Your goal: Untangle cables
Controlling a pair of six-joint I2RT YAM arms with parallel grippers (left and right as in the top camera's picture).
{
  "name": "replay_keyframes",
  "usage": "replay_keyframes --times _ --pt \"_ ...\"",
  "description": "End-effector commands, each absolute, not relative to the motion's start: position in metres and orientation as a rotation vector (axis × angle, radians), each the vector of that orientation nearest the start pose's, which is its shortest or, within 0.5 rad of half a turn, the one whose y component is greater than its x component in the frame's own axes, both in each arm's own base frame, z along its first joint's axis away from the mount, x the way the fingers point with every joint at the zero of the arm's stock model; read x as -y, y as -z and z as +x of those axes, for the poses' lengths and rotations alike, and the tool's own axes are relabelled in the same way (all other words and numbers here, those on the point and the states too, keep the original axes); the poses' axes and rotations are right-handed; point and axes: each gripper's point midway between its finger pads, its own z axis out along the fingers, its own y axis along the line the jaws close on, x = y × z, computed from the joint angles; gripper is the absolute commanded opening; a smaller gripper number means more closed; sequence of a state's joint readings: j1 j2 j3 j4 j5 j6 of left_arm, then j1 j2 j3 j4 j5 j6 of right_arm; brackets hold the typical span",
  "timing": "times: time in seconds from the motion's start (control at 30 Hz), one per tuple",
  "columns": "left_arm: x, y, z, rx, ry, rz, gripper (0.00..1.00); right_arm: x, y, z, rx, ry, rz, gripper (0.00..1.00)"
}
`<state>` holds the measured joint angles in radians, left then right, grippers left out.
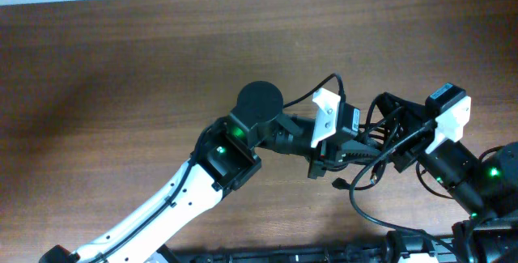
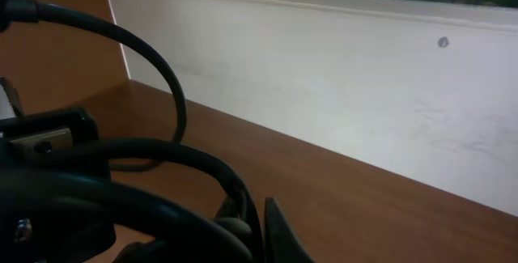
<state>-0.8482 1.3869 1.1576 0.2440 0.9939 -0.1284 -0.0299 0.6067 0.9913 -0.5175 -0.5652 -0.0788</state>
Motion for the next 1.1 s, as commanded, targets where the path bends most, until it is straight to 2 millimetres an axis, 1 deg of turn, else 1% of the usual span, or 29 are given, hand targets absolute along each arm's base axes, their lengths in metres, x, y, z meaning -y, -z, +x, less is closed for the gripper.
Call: replay_keyframes --times 0.0,0.13,0.23,0.3,0.43,0.57,0.7,0.87,1.0,1.07 --pt "0.381 -0.382 0.164 -1.155 1.470 1.343 0.00 -0.073 -0.381 0.233 -1.635 -0.255 -0.480 0.04" --pt "0.368 -0.381 0.173 -1.188 1.516 1.337 0.00 -0.052 -0.378 0.241 -1.633 -0.040 -0.510 0.04" --pt "0.353 -0.381 0.178 -1.187 1.561 1.364 0.00 -0.034 -0.378 0.246 -1.636 0.140 -0.522 0.04" --pt "0.346 -0.381 0.180 -1.179 1.572 1.378 0.00 -0.029 -0.378 0.247 -1.633 0.184 -0.527 0.04" --pt "0.341 -0.380 0.187 -1.196 1.562 1.363 0.00 -0.026 -0.379 0.248 -1.614 0.259 -0.582 0.04" --pt "0.336 -0.375 0.197 -1.245 1.558 1.336 0.00 -0.018 -0.385 0.250 -1.603 0.323 -0.560 0.04" --pt "0.334 -0.369 0.200 -1.302 1.573 1.320 0.00 -0.008 -0.398 0.252 -1.566 0.387 -0.509 0.04" --pt "0.334 -0.364 0.201 -1.345 1.583 1.307 0.00 -0.007 -0.417 0.252 -1.493 0.406 -0.489 0.04" --pt "0.334 -0.364 0.202 -1.350 1.581 1.303 0.00 -0.007 -0.429 0.252 -1.419 0.513 -0.565 0.04" --pt "0.331 -0.364 0.206 -1.355 1.573 1.292 0.00 -0.007 -0.434 0.251 -1.388 0.570 -0.607 0.04"
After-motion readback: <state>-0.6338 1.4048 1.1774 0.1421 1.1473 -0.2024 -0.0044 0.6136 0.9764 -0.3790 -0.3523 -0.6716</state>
